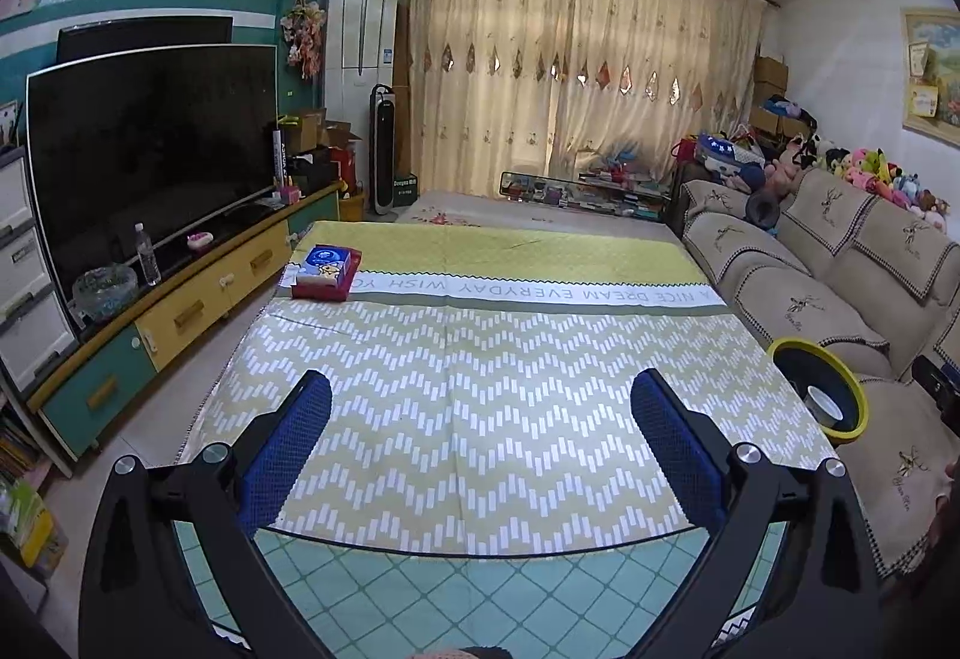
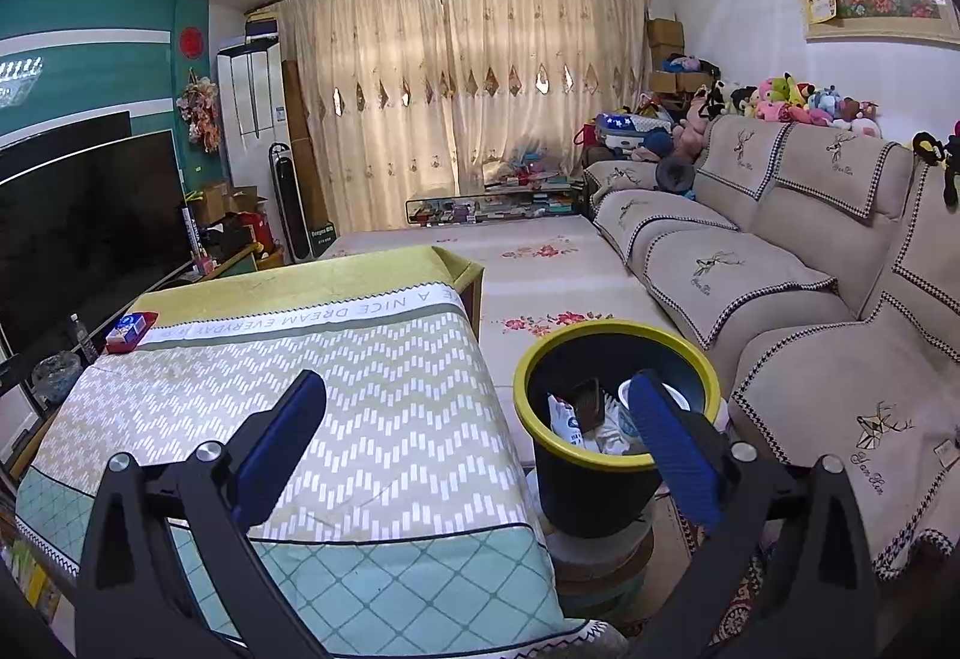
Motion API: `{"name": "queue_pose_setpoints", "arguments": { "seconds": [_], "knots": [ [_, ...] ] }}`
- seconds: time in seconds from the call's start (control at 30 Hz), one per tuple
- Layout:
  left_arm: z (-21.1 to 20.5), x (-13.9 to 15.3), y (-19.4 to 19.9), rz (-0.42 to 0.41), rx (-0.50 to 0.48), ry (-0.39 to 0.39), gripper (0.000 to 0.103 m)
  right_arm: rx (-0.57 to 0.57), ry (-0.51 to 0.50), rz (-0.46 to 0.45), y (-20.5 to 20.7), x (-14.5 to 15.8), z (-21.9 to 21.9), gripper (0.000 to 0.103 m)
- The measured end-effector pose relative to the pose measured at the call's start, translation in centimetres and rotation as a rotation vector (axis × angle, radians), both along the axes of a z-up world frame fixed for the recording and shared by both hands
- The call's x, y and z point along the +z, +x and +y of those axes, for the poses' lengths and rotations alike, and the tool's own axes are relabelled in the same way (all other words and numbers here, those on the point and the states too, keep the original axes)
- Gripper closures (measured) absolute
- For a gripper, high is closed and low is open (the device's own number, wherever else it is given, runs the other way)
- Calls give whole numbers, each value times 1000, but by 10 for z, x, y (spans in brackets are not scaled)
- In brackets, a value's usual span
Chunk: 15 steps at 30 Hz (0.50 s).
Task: Collect trash
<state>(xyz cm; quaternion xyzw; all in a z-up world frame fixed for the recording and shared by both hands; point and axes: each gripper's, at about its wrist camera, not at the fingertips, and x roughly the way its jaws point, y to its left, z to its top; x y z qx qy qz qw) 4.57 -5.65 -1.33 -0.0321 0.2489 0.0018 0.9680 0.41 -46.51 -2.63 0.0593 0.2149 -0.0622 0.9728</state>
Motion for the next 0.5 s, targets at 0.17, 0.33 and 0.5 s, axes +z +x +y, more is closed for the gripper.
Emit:
{"name": "queue_pose_setpoints", "arguments": {
  "seconds": [0.17,0.33,0.5],
  "knots": [
    [-6,1,-2,4,-13,14,5,4,10,23,5,-6,1,7],
    [-11,0,0,7,-18,20,5,8,8,27,9,-7,3,7],
    [-11,-1,1,9,-15,20,5,4,9,26,10,-6,2,7]
  ]
}}
